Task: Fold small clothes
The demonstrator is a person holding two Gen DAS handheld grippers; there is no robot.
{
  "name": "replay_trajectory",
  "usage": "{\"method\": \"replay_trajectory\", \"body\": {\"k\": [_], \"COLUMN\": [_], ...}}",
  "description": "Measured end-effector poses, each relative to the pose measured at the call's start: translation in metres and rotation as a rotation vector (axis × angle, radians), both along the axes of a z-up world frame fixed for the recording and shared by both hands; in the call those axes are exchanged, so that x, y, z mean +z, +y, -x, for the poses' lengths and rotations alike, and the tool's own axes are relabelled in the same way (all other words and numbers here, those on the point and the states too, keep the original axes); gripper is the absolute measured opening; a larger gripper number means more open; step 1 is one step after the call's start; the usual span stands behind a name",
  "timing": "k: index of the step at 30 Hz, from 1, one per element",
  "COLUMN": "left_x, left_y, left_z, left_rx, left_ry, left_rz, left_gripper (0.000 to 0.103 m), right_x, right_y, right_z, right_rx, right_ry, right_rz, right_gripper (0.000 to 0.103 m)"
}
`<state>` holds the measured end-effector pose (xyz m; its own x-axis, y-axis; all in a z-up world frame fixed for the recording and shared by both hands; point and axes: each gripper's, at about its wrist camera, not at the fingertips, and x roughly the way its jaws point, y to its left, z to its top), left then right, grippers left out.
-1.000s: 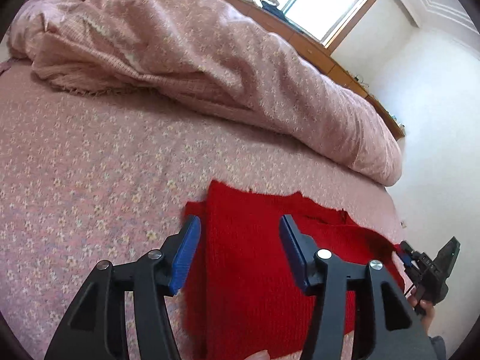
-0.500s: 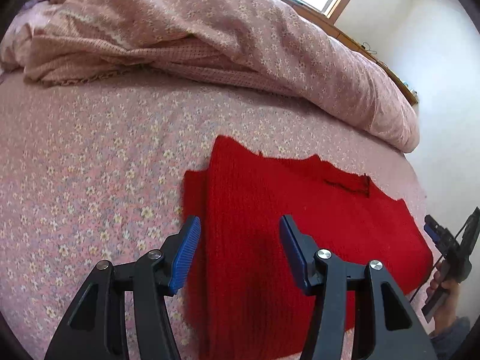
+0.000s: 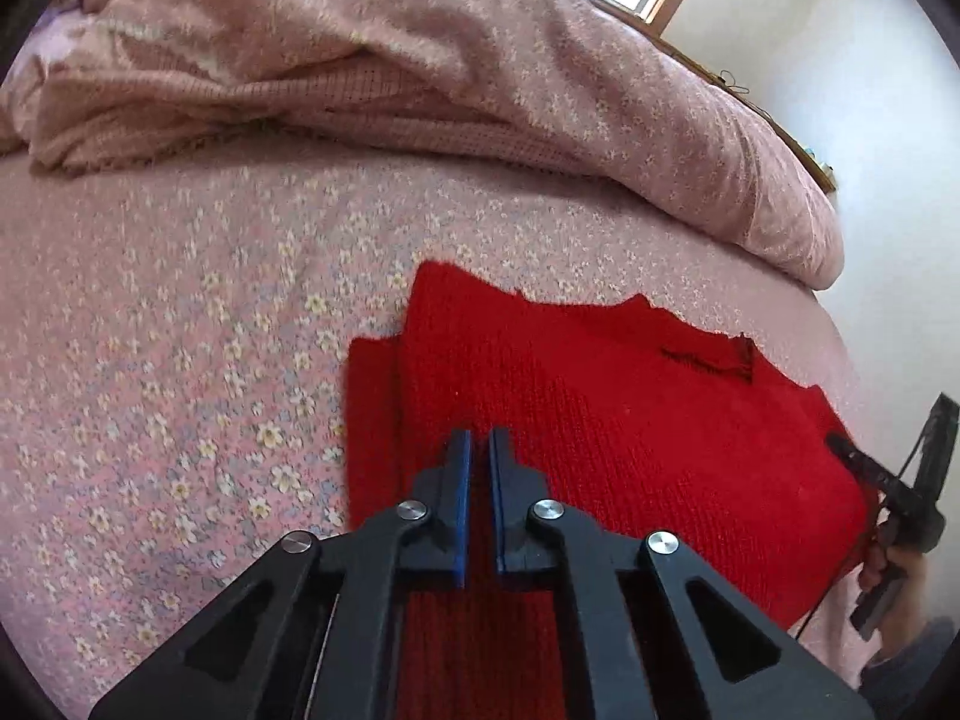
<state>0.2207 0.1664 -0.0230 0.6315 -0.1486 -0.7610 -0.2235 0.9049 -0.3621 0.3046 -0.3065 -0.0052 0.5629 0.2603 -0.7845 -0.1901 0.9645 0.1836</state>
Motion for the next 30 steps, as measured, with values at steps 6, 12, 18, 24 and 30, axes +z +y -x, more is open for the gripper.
{"method": "replay_trajectory", "body": {"k": [6, 12, 18, 24, 30], "left_x": [0.022, 0.029, 0.005, -0.001, -0.008], "left_y": [0.005, 0.016, 0.014, 0.006, 0.001], "left_z": [0.013, 0.015, 0.0, -0.002, -0.009], "left_rx": [0.032, 0.066, 0.023, 0.013, 0.057], "left_ry": [-0.114, -0.151, -0.011, 0.019, 0.047], "left_rz": [0.007, -0.015, 0.042, -0.022, -0.051], "left_gripper": [0.0, 0.0, 0.0, 0.013, 0.024], "right_x": [0.028, 0.044, 0.002, 0.003, -0.001], "right_y": [0.0, -0.004, 0.01, 0.014, 0.017], "right_z": [0.011, 0.015, -0.008, -0.008, -0.009], "right_rx": [0.007, -0.005, -0.019, -0.006, 0.005], "right_ry": [-0.139, -0.283, -0.093, -0.093, -0.087], "right_rz": [-0.017, -0.058, 0.099, 0.112, 0.137], "right_gripper": [0.008, 0.008, 0.011, 0.015, 0.016]}}
